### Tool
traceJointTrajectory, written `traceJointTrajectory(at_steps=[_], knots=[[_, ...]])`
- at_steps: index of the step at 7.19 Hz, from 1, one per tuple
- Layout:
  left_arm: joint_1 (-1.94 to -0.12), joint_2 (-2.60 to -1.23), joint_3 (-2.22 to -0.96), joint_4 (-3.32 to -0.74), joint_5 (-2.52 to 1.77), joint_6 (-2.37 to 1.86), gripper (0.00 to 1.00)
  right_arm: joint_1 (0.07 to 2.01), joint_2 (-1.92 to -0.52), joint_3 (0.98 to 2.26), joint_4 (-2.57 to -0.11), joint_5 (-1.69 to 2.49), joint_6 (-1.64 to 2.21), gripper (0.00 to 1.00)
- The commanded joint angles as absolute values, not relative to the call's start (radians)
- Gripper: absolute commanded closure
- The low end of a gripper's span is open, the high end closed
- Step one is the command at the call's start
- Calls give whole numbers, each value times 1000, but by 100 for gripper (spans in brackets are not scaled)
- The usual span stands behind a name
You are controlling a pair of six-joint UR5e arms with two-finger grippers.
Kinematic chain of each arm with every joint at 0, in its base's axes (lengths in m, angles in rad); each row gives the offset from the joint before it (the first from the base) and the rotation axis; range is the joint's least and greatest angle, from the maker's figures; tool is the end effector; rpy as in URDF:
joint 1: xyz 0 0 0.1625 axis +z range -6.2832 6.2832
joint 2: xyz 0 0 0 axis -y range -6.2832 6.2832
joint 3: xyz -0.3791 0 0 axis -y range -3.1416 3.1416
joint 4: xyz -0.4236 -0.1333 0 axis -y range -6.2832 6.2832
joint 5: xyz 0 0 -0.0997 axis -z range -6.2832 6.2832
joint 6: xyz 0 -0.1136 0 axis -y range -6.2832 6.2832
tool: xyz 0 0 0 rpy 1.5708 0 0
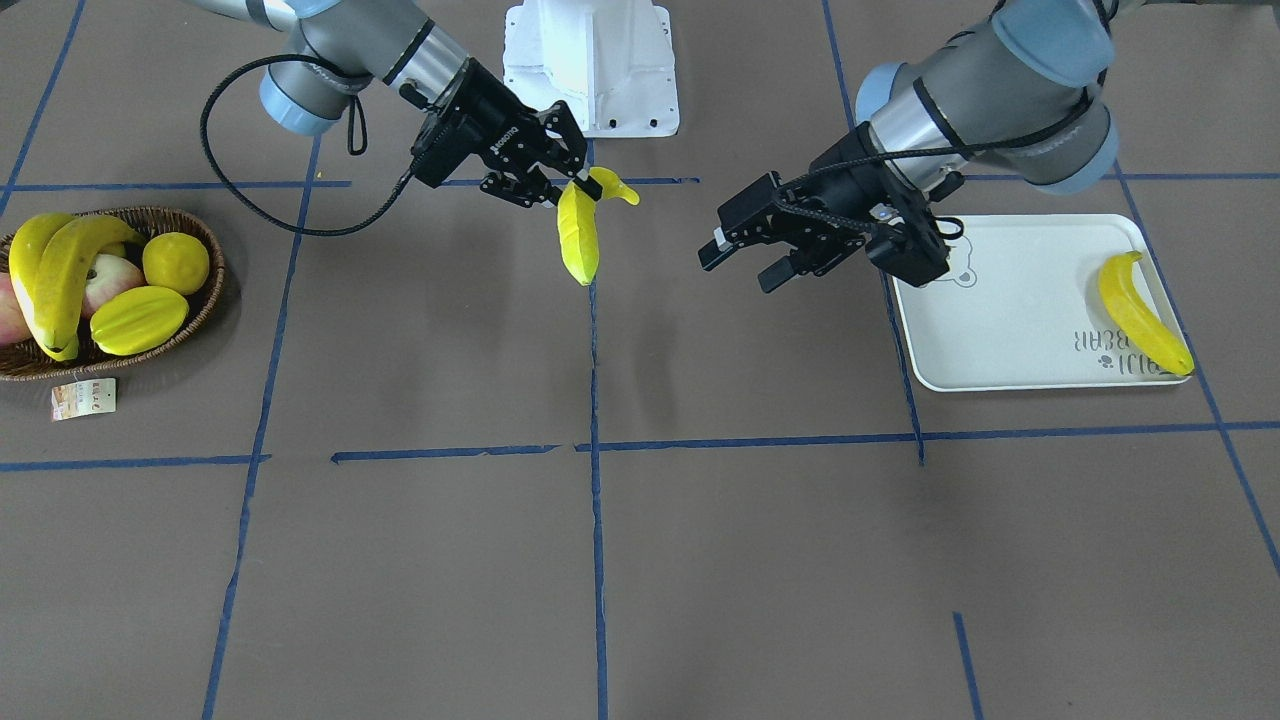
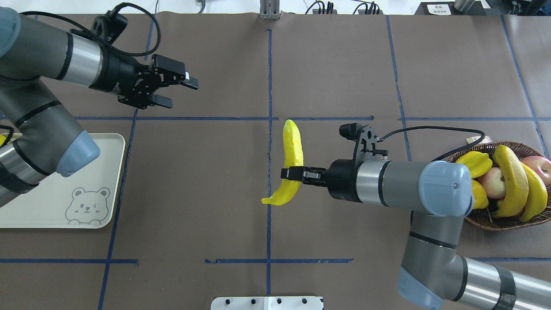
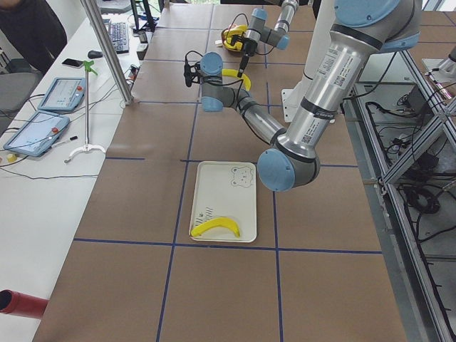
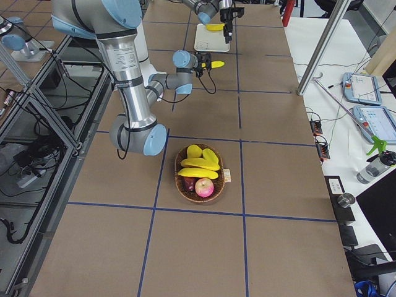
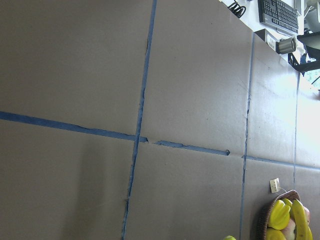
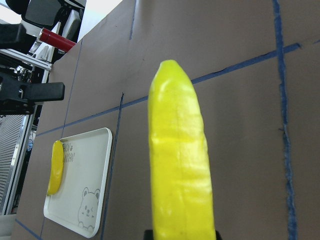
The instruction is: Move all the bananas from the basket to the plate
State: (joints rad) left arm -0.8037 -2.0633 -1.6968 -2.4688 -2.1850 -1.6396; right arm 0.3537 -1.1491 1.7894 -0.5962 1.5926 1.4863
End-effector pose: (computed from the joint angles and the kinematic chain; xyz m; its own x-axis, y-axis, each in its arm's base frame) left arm 0.3832 -0.4952 0.1564 0.0246 -0.1064 -0.9940 0.1911 0.9765 -0.0998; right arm -0.5212 -0.3319 0.1507 -0.0137 -0.0950 0.9954 -0.3282 0.9408 0.0853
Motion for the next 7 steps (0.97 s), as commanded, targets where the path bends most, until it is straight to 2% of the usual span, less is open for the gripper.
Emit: traceJointTrajectory(at_steps=[1,5,7], knots=[[-744,-2094,-1692,-2465,-2157,-1661,2,336,-1079,1758,-650,1557,1488,92],[-644,-2102,-1695,-2416,-2057,-1661,6,336,-997,1756,-762,1555,1489,92],[-638,-2102,-1695,-2416,-2057,-1661,26,336,-997,1755,-762,1554,1506,92]])
